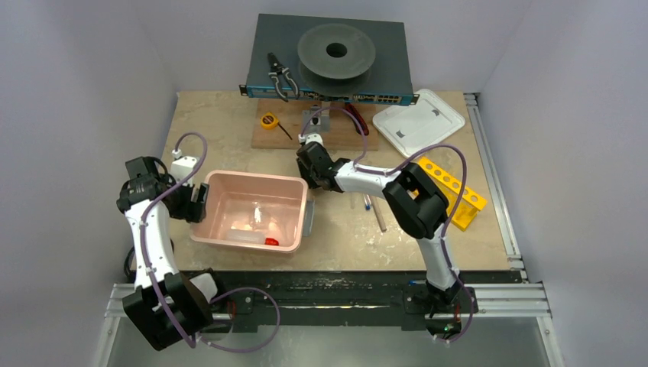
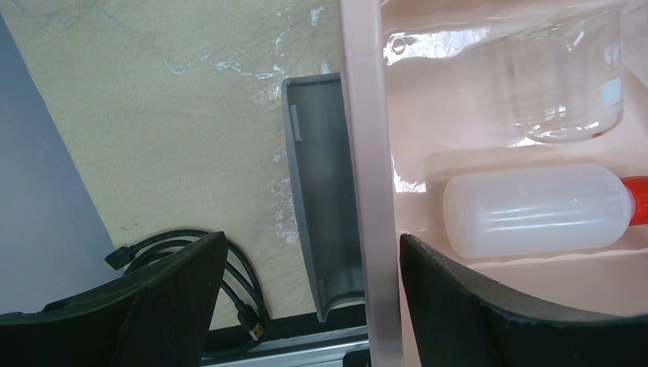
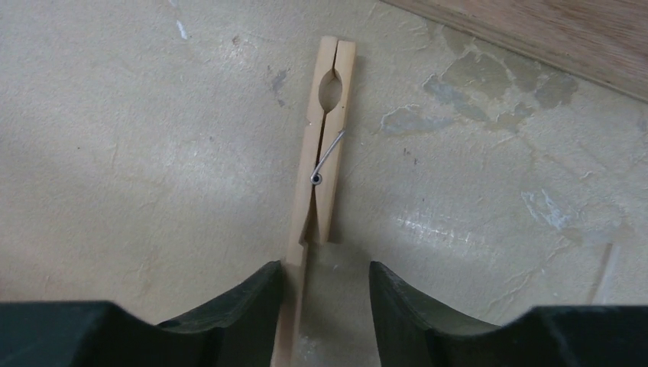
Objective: Organize the chemistry lab equipment
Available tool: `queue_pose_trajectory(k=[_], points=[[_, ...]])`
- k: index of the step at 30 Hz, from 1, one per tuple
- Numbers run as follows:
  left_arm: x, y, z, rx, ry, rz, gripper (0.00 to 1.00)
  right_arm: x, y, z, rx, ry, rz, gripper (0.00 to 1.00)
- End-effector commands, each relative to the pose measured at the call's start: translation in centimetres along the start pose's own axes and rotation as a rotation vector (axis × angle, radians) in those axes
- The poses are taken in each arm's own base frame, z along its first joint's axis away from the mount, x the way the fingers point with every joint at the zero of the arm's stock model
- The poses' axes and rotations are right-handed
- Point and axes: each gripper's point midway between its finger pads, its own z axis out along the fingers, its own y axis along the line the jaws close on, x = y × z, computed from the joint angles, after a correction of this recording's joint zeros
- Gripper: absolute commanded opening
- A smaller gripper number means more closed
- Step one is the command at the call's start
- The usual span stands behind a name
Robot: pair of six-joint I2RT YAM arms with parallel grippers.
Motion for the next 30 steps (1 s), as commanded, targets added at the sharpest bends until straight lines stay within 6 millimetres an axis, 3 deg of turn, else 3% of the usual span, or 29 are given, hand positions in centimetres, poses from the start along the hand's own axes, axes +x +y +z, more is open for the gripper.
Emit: queue_pose_trajectory(k=[1, 4, 8, 14, 19, 25, 27, 30], points=[[0.3, -0.1, -0.6, 0.005, -0.002, 0.031, 0.84, -3.4, 0.6, -0.1, 0.010, -0.099, 0.031, 0.40], [0.4, -0.2, -0.6, 0.008, 0.002, 0.040, 0.84, -2.8, 0.5, 0.2, 0.016, -0.087, 0.025, 0.26], [0.1, -0.4, -0.8, 0.024, -0.003, 0.039, 0.85, -1.5, -0.3, -0.1, 0.036, -0.071, 0.026, 0.00], [-0.6, -1.8, -1.2, 0.091, -0.030, -0.011, 0.84, -1.2, -2.2, -3.8, 0.050, -0.106, 0.040, 0.00], [-0.5, -3.8, -0.9, 0.161, -0.026, -0.048, 0.83, -2.5, -3.8, -9.3, 0.029, -0.177, 0.050, 0.00], [-0.7, -6.0, -1.2, 0.240, -0.045, -0.063, 0.83, -6.6, -4.1, -17.5, -0.063, -0.304, 0.022, 0.00], [-0.9, -6.5, -1.3, 0.270, -0.048, -0.072, 0.83, -8.2, -2.8, -20.2, -0.135, -0.354, -0.002, 0.00], [-1.3, -7.3, -1.6, 0.315, -0.058, -0.074, 0.83, -9.7, 1.4, -23.7, -0.243, -0.414, -0.058, 0.00]])
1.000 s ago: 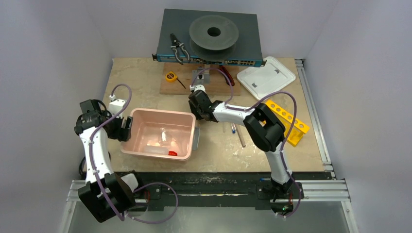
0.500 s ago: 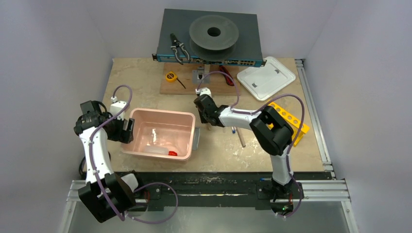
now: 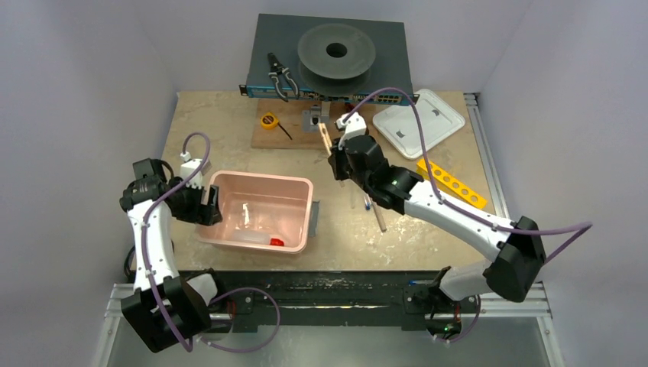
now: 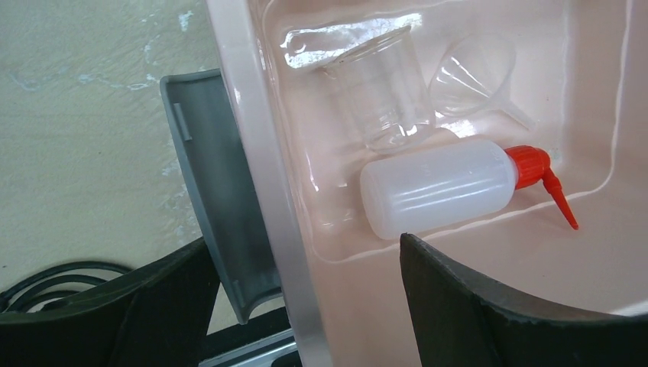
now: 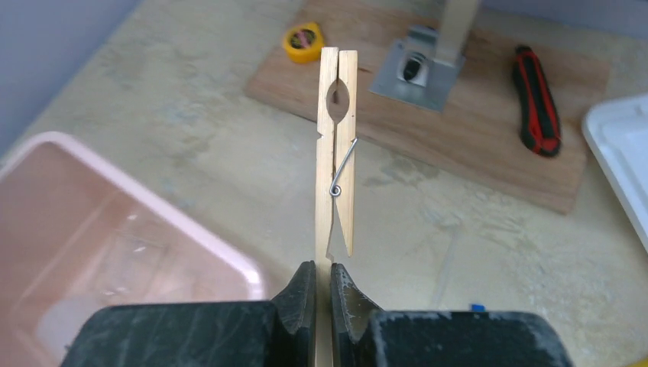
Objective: Organize the chemistry lab equipment
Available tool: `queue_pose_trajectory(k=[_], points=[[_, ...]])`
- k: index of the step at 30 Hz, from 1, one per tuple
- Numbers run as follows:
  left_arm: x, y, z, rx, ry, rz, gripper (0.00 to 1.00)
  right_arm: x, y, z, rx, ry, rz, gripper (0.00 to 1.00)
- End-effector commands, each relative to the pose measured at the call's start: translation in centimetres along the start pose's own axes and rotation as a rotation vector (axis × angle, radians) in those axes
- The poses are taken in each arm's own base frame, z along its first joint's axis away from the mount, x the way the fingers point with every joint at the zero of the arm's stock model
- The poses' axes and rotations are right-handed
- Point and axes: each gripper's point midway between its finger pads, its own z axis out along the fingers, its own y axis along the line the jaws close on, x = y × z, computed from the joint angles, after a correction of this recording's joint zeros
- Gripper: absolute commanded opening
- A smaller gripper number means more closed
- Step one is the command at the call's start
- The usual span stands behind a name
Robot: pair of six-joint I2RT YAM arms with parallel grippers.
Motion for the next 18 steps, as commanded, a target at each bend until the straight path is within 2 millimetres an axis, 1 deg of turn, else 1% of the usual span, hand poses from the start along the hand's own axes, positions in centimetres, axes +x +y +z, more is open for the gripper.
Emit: queue_pose_trajectory(k=[1, 3, 5, 7, 10, 12, 15, 18], points=[[-1.3, -2.5, -0.7, 0.114, -0.053, -0.009, 0.83, -2.9, 7.1, -3.2, -0.195, -0.052, -0.098, 0.00], [-1.4, -3.3, -1.0, 0.152, -0.060, 0.004, 0.84, -2.1, 10.5, -3.6, -0.278, -0.024, -0.128, 0.00], [-1.5, -4.1, -1.3, 0.195, -0.067, 0.026, 0.85, -0.9, 13.1, -3.6, -0.358, 0.008, -0.146, 0.00], [-1.7, -4.4, -1.7, 0.209, -0.075, 0.047, 0.87, 0.9, 15.0, -3.5, -0.439, 0.050, -0.185, 0.00], [-2.2, -4.2, -2.1, 0.195, -0.093, 0.064, 0.91, 4.3, 17.1, -3.5, -0.577, 0.143, -0.282, 0.00], [-2.5, -3.9, -2.2, 0.180, -0.097, 0.067, 0.92, 6.5, 17.4, -3.3, -0.625, 0.206, -0.351, 0.00], [-2.8, -3.1, -2.0, 0.151, -0.094, 0.056, 0.94, 9.4, 16.2, -2.6, -0.611, 0.301, -0.446, 0.00], [-2.9, -2.1, -1.6, 0.114, -0.089, 0.047, 0.94, 10.9, 15.3, -2.0, -0.596, 0.338, -0.513, 0.01]])
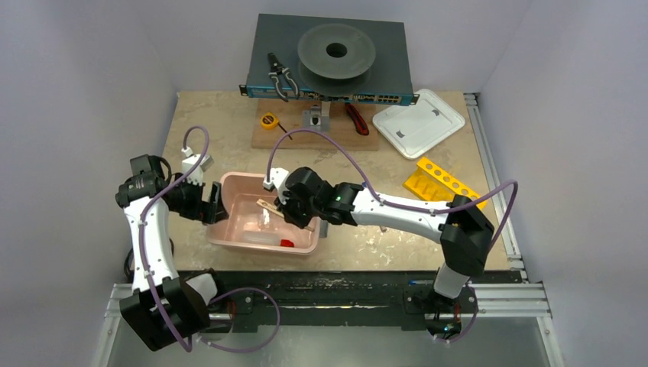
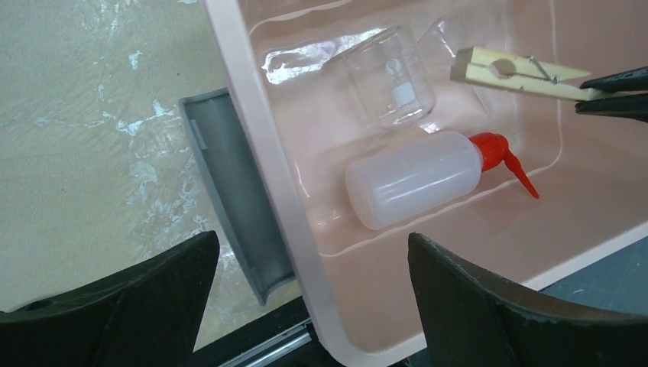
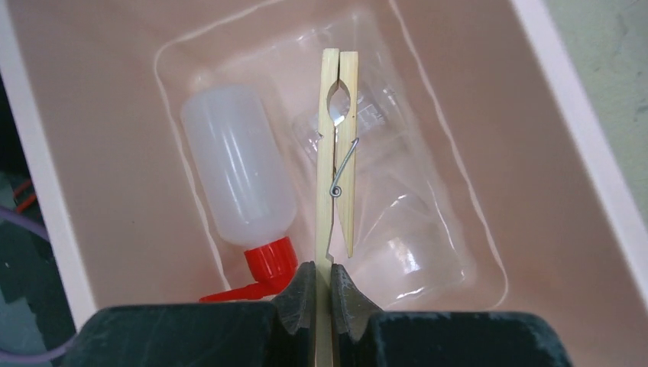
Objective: Organize the chemistry lab equipment
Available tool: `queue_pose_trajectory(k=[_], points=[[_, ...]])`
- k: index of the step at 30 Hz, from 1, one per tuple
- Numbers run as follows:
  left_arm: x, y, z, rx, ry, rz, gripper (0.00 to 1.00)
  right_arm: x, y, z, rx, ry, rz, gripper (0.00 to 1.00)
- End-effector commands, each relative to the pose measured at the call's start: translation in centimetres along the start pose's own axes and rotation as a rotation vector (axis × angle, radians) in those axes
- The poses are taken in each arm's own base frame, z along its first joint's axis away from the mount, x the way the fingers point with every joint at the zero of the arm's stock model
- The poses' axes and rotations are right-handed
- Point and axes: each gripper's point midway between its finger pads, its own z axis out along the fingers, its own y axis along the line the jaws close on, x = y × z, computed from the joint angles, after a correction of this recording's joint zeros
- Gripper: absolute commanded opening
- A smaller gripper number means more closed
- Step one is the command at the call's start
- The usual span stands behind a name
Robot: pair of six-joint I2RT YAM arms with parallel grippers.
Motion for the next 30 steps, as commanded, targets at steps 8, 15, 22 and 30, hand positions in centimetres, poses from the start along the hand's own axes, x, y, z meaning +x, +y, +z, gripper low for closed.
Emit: queue_pose_trajectory(k=[8, 15, 22, 30], points=[[-1.5, 2.2, -0.1, -0.084, -0.028, 0.012, 0.94, 0.0, 0.1, -0.4, -0.052, 0.036, -0.140, 0.42], [-1.5, 2.7, -0.1, -0.110, -0.024, 0.020, 0.93, -3.4, -0.7, -2.1, 0.020, -0.080, -0.052, 0.44], [-1.2, 3.1, 0.3, -0.117, -0.017, 0.012, 0.87, -5.3, -9.4, -7.1, 0.183, -0.243, 0.232, 0.28], [-0.8, 0.6, 0.5, 0.009, -0.026, 0.021, 0.86, -3.8, -15.2, -11.6, 0.328, -0.321, 0.383, 0.44]])
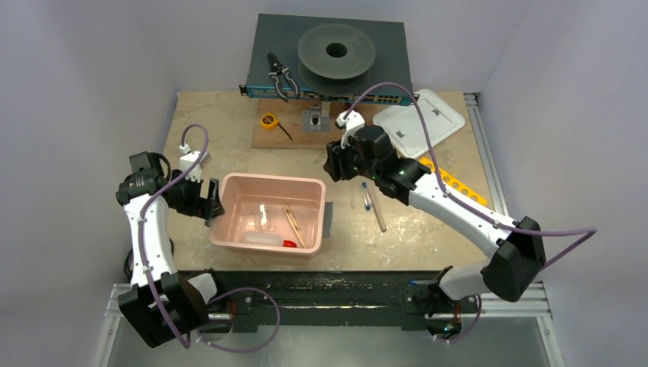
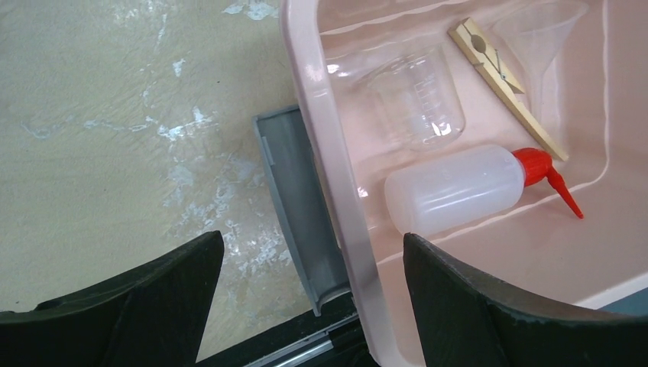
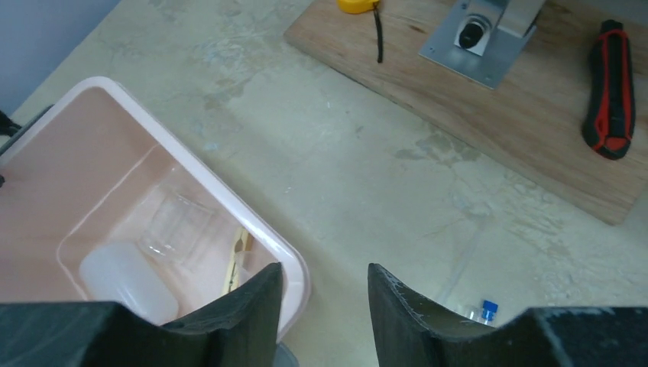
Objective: Organize the chemistry lab equipment
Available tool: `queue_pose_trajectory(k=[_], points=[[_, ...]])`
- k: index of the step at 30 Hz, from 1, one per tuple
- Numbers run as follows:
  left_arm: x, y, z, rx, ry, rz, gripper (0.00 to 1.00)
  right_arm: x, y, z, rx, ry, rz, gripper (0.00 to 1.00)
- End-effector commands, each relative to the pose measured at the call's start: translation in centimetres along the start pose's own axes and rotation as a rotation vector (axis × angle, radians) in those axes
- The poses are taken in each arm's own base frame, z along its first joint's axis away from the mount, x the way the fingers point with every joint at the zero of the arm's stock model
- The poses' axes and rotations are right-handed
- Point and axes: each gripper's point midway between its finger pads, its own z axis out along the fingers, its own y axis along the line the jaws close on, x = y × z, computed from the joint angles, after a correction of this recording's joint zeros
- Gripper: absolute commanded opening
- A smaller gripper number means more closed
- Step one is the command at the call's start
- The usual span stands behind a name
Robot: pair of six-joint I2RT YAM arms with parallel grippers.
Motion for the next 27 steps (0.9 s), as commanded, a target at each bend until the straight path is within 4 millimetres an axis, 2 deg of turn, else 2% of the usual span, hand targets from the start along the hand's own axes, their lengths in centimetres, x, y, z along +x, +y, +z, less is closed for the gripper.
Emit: queue_pose_trajectory(k=[1, 4, 7, 10, 18, 27], points=[[0.0, -2.2, 0.0, 0.111, -0.025, 0.017, 0.86, -0.4, -2.7, -1.5, 0.077, -0.054, 0.117, 0.45], [0.3, -3.1, -0.1, 0.158, -0.026, 0.028, 0.86, 1.4, -6.4, -1.4, 0.227, -0.021, 0.186, 0.45], [0.4, -4.3, -0.3, 0.220, -0.032, 0.038, 0.85, 4.6, -9.3, -1.2, 0.374, 0.032, 0.249, 0.45], [0.6, -5.1, -0.6, 0.262, -0.034, 0.067, 0.85, 8.1, -11.3, -1.2, 0.493, 0.079, 0.298, 0.44], [0.7, -5.7, -0.7, 0.303, -0.035, 0.095, 0.83, 15.8, -12.9, -0.4, 0.587, 0.231, 0.331, 0.43], [0.7, -4.6, -0.6, 0.247, -0.023, 0.113, 0.81, 19.6, -13.2, 0.0, 0.618, 0.305, 0.359, 0.38]])
